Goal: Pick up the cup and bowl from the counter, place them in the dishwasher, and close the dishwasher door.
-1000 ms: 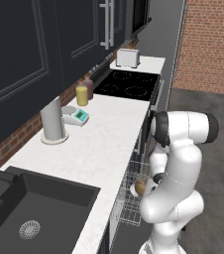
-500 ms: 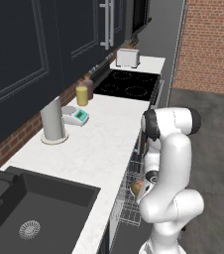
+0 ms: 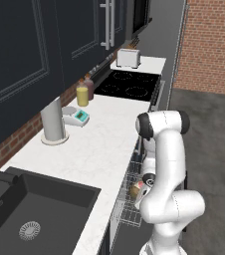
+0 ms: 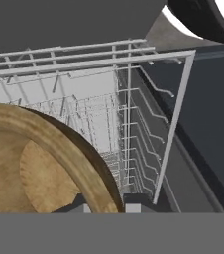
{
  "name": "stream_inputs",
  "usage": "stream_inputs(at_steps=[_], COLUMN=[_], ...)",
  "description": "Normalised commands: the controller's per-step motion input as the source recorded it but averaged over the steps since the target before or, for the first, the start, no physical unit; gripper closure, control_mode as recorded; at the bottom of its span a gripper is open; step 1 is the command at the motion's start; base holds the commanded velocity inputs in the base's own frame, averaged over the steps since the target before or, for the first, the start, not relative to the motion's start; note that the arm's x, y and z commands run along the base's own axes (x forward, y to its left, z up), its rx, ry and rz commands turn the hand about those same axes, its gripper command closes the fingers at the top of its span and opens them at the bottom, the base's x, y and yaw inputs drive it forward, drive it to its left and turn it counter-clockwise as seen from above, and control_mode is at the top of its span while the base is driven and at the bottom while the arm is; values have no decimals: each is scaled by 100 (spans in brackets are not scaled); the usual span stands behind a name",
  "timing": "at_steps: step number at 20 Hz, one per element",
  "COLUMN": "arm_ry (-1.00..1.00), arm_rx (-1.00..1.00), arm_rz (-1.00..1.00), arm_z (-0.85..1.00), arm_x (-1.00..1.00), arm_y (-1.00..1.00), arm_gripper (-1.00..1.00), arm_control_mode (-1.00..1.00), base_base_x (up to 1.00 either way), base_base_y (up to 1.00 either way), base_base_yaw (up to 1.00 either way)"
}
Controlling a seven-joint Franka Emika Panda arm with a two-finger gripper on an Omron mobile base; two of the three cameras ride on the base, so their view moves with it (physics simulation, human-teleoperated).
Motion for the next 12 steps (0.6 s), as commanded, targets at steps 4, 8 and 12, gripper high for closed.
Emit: stream_inputs(at_steps=[4, 8, 12], arm_ry=[0, 0, 1], arm_rx=[0, 0, 0], arm_rz=[0, 0, 0], arm_z=[-37, -33, -35], arm_x=[27, 38, 46], arm_y=[0, 0, 0], arm_gripper=[100, 100, 100], arm_control_mode=[-100, -100, -100], base_base_x=[0, 0, 0], base_base_y=[0, 0, 0], base_base_yaw=[0, 0, 0])
